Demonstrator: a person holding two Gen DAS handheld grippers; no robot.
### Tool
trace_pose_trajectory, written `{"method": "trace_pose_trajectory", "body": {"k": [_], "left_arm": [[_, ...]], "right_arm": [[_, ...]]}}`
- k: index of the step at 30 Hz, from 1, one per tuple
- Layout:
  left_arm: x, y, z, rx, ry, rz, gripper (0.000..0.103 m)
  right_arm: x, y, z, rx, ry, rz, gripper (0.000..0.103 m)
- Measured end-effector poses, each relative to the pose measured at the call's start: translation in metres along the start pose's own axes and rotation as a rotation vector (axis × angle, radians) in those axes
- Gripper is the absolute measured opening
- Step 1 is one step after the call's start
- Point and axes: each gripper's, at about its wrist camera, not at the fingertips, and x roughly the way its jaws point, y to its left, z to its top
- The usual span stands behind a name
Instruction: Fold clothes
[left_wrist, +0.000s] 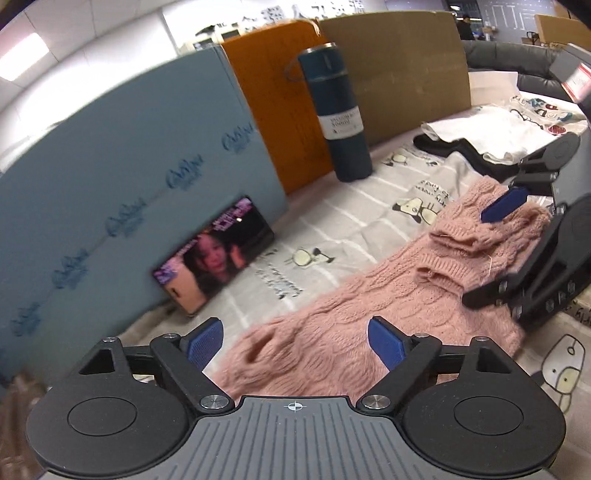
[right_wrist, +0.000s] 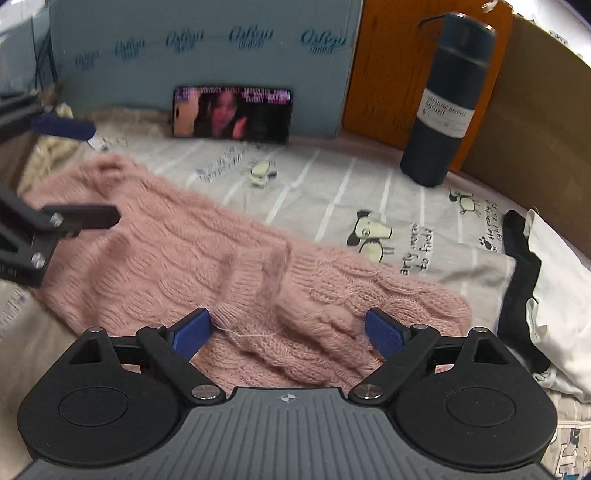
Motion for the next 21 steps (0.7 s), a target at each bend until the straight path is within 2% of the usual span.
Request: {"method": "trace_pose_trajectory", "body": {"k": [3, 5, 8, 10, 11, 13, 16, 18, 21], "left_arm": [[0.018, 0.007, -0.001, -0.051, 0.018, -0.054, 0.088], [0.026, 0.011, -0.003, -0.063, 0.037, -0.063, 0.089], [0.031, 0.019, -0.009, -0.122, 0.044, -0.092, 0.090], [0.032, 0.022, -0.011, -0.134, 0.047, -0.100, 0.091], [0.032, 0.023, -0.011, -0.131, 0.048, -0.103, 0.091], [0.031, 0.022, -0.011, -0.118, 0.048, -0.100, 0.091], [0.027, 0.022, -0.009, -0.085, 0.048, -0.092, 0.091], [0.024, 0.025, -0.008, -0.066, 0.049, -0.095, 0.091], [0.023, 0.033, -0.003, -0.050, 0.058, -0.126, 0.091]], "right_arm": [[0.007, -0.007, -0.003, 0.038, -0.005, 0.009, 0.091], [0.008, -0.012, -0.006, 0.061, -0.019, 0.006, 0.091], [0.008, -0.018, -0.010, 0.083, -0.043, -0.015, 0.086], [0.006, -0.021, -0.011, 0.100, -0.057, -0.034, 0.071], [0.005, -0.023, -0.012, 0.109, -0.064, -0.043, 0.066], [0.003, -0.026, -0.013, 0.126, -0.078, -0.061, 0.049], [-0.004, -0.035, -0.013, 0.150, -0.094, -0.086, 0.030], [-0.012, -0.041, -0.014, 0.170, -0.114, -0.105, 0.020], [-0.027, -0.055, -0.015, 0.217, -0.162, -0.139, 0.016]]}}
